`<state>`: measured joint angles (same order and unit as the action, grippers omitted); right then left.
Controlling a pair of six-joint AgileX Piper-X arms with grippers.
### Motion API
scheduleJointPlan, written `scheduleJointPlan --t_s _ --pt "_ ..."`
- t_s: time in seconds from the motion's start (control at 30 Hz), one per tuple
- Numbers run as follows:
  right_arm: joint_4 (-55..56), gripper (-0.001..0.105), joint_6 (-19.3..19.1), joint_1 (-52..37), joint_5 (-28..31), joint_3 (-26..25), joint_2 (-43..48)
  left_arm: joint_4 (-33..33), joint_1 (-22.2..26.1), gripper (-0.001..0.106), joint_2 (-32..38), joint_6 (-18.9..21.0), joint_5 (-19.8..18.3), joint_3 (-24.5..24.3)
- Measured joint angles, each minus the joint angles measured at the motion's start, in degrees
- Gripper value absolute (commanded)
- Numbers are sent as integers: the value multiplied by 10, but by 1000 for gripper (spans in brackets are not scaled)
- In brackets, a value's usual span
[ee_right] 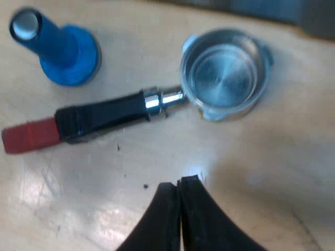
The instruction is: Put the handle in the coffee machine
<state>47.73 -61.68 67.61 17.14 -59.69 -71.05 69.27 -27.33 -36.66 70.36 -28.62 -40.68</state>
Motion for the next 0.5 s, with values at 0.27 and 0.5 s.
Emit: scheduleJointPlan --t_s 0.27,0.5 --pt "0 63 -65 0 21 -5 12 -3 0 68 0 0 0 0" --pt "-4 78 -100 -17 37 -7 12 -3 0 68 0 0 0 0"
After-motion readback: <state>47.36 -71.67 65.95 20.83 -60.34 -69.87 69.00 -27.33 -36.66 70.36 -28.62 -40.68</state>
